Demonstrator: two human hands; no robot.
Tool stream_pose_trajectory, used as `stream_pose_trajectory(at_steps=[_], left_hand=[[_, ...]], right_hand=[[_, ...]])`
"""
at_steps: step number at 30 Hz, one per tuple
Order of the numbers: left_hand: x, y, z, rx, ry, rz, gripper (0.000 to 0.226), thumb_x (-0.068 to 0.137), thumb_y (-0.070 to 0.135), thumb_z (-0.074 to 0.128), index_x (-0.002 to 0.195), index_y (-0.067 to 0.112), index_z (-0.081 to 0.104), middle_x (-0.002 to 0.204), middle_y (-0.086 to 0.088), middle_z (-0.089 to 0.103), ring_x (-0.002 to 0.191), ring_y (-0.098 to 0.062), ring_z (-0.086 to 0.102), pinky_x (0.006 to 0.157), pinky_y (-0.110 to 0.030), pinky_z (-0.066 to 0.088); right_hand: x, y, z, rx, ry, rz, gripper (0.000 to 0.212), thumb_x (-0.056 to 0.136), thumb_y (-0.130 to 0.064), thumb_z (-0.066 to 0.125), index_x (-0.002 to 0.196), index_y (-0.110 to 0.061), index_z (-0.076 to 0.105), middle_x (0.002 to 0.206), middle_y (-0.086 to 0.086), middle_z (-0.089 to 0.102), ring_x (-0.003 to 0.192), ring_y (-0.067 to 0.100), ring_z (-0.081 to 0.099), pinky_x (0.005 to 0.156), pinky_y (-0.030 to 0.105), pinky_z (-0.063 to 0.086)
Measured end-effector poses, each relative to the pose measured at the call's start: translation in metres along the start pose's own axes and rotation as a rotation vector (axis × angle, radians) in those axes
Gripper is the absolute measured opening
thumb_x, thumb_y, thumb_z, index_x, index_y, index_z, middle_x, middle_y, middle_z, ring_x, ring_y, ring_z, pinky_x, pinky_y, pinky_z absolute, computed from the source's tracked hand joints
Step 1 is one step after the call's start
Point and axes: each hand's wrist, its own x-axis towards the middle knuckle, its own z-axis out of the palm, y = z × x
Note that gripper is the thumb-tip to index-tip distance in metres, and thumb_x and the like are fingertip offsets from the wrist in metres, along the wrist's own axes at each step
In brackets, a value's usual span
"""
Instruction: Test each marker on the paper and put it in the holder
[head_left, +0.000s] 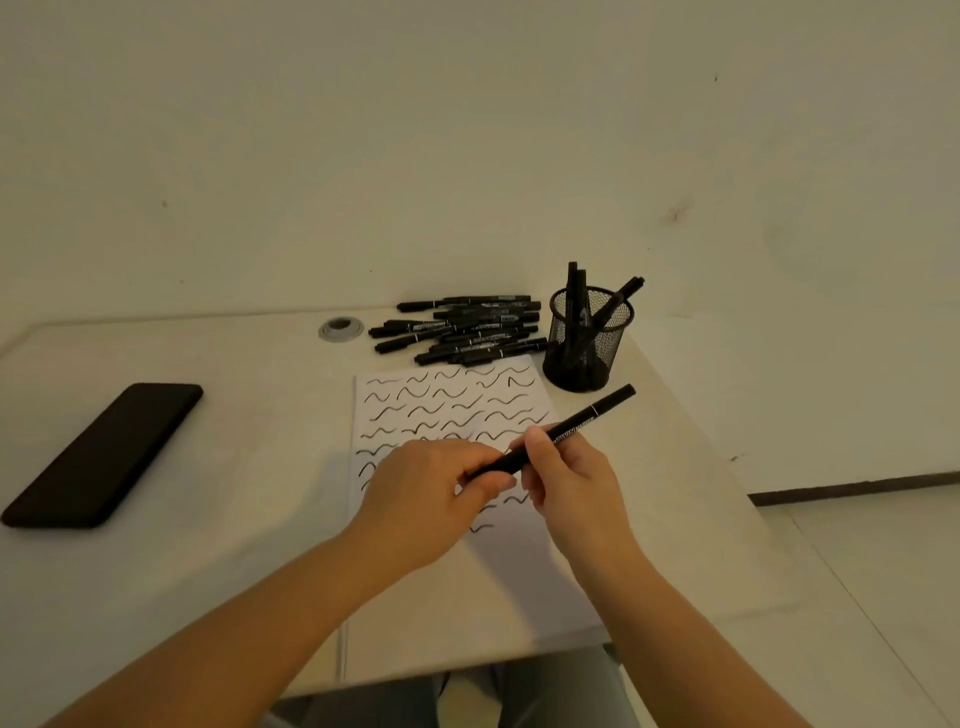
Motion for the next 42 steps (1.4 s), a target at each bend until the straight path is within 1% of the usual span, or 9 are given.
stream_pose_trajectory(at_steps=[4, 6, 9, 18, 21, 26, 32, 36, 42], left_hand=[[-0.020, 0.001, 0.007, 0.214, 0.139, 0.104, 0.021, 0.086, 0.044, 0.051, 0.094, 0.033, 0.066, 0.072, 0.013, 0.065, 0.063, -0.006, 0.056, 0.055, -0.024, 0.045], [-0.030, -0.005, 0.005, 0.304, 0.205, 0.141, 0.021, 0.083, 0.040, 0.058, 0.092, 0.025, 0.069, 0.072, 0.009, 0.067, 0.059, -0.011, 0.058, 0.048, -0.027, 0.046], [-0.046, -0.028, -0.002, 0.284, 0.182, -0.010, 0.026, 0.086, 0.040, 0.056, 0.102, 0.023, 0.067, 0.085, 0.006, 0.069, 0.067, -0.012, 0.059, 0.057, -0.026, 0.046], [-0.030, -0.050, 0.005, 0.179, 0.035, -0.064, 0.022, 0.092, 0.039, 0.041, 0.103, 0.026, 0.056, 0.080, 0.007, 0.055, 0.077, -0.009, 0.046, 0.063, -0.026, 0.041], [-0.033, -0.054, 0.009, 0.145, 0.053, -0.070, 0.021, 0.092, 0.037, 0.043, 0.102, 0.025, 0.057, 0.079, 0.009, 0.052, 0.076, -0.008, 0.044, 0.060, -0.016, 0.033], [-0.033, -0.056, 0.011, 0.111, 0.078, -0.082, 0.022, 0.091, 0.037, 0.044, 0.101, 0.024, 0.058, 0.083, 0.003, 0.055, 0.078, -0.010, 0.048, 0.062, -0.020, 0.036], [-0.035, -0.059, 0.012, 0.071, 0.094, -0.078, 0.019, 0.091, 0.035, 0.045, 0.099, 0.024, 0.059, 0.076, 0.012, 0.050, 0.075, -0.001, 0.044, 0.061, -0.012, 0.031], [-0.036, -0.057, 0.011, 0.068, 0.111, -0.048, 0.019, 0.091, 0.033, 0.048, 0.100, 0.022, 0.060, 0.077, 0.011, 0.054, 0.077, -0.006, 0.044, 0.062, -0.012, 0.032], [-0.036, -0.051, 0.008, 0.050, 0.154, -0.027, 0.018, 0.089, 0.030, 0.052, 0.102, 0.022, 0.062, 0.077, 0.023, 0.050, 0.076, -0.001, 0.043, 0.066, -0.009, 0.031]], right_hand=[[-0.014, 0.008, 0.008, 0.140, 0.062, 0.076, 0.026, 0.091, -0.029, 0.048, 0.072, -0.016, 0.060, 0.045, -0.008, 0.050, 0.043, 0.005, 0.042, 0.047, 0.022, 0.036], [-0.008, 0.006, -0.006, 0.267, 0.221, 0.156, 0.028, 0.093, -0.029, 0.045, 0.071, -0.015, 0.055, 0.049, -0.004, 0.046, 0.045, 0.010, 0.039, 0.046, 0.023, 0.034], [0.001, 0.003, -0.050, 0.253, 0.404, 0.133, 0.025, 0.092, -0.032, 0.046, 0.072, -0.019, 0.056, 0.057, -0.003, 0.047, 0.051, 0.010, 0.041, 0.050, 0.024, 0.035], [-0.016, 0.032, -0.030, -0.170, -0.124, -0.174, 0.012, 0.084, -0.012, 0.058, 0.079, -0.023, 0.058, 0.068, -0.003, 0.068, 0.065, 0.003, 0.064, 0.063, 0.011, 0.048], [-0.017, 0.040, -0.027, -0.286, -0.076, -0.225, 0.015, 0.082, -0.017, 0.059, 0.074, -0.028, 0.055, 0.067, -0.007, 0.067, 0.067, 0.000, 0.061, 0.059, 0.007, 0.044], [-0.016, 0.043, -0.027, -0.324, -0.091, -0.220, 0.013, 0.081, -0.017, 0.058, 0.074, -0.027, 0.054, 0.069, -0.003, 0.066, 0.068, 0.007, 0.061, 0.057, 0.013, 0.046], [-0.019, 0.041, -0.033, -0.353, 0.101, -0.255, 0.020, 0.083, -0.013, 0.056, 0.071, -0.027, 0.049, 0.063, -0.005, 0.059, 0.059, -0.003, 0.054, 0.049, 0.006, 0.038], [-0.019, 0.035, -0.042, -0.178, 0.228, -0.259, 0.019, 0.084, -0.014, 0.059, 0.078, -0.031, 0.053, 0.072, -0.010, 0.063, 0.063, 0.000, 0.058, 0.053, 0.007, 0.042], [-0.013, 0.021, -0.029, 0.030, 0.095, -0.167, 0.010, 0.086, -0.012, 0.056, 0.082, -0.021, 0.061, 0.063, -0.003, 0.063, 0.054, -0.001, 0.055, 0.053, 0.011, 0.044]])
